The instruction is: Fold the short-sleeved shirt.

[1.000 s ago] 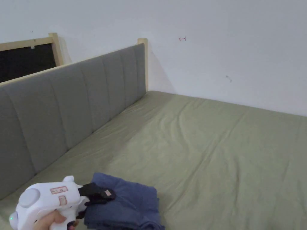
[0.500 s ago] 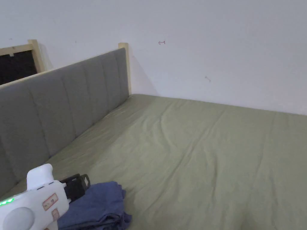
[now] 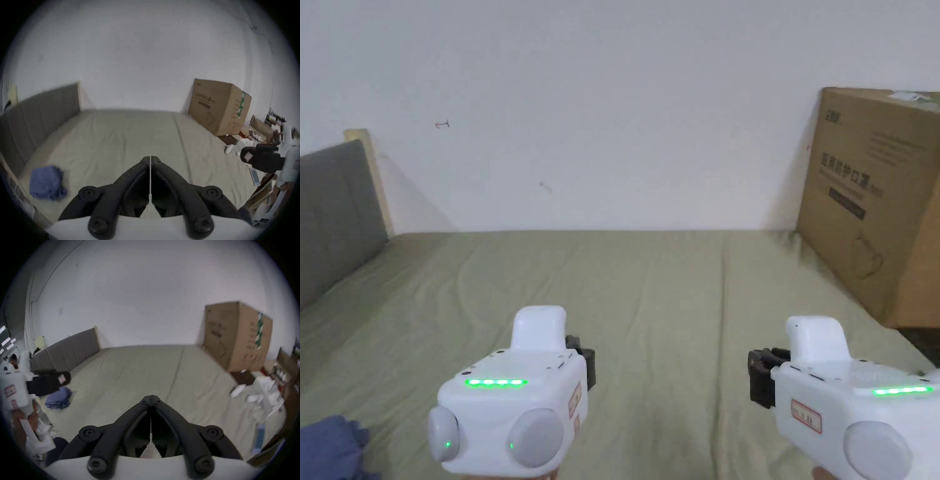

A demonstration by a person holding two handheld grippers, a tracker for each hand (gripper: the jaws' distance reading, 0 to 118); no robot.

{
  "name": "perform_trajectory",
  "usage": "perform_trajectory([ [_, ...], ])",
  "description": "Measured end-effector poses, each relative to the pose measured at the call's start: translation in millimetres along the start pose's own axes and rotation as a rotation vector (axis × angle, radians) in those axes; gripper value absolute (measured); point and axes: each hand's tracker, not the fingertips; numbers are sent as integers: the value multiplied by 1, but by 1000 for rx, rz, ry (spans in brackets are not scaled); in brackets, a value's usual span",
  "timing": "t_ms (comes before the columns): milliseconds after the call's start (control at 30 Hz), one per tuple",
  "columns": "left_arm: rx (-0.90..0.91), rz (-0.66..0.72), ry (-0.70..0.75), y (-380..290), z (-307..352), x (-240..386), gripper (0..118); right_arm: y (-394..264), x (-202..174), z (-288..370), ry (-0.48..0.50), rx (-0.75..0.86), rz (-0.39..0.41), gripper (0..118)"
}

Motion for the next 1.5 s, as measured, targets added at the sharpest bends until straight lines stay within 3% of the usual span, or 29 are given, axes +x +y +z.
perform_trajectory([
  [200, 292, -34, 47, 61, 37, 31, 1, 49, 20, 50, -177, 336, 91, 0],
  [367, 329, -75, 73, 68, 49, 25, 1, 52, 18, 69, -241, 484, 95, 0],
  [500, 313, -108, 127, 55, 49, 18, 1, 32, 12, 62, -266, 470, 90, 0],
  [600, 296, -118, 136, 50, 50, 13, 1, 28, 8, 57, -222, 419, 51, 0],
  [1100, 301, -108, 198, 34, 60, -14, 1, 28, -23, 50, -164, 401, 123, 0],
  [1500, 295, -106, 207, 27, 60, -18, 1, 29, -30, 48, -153, 391, 121, 0],
])
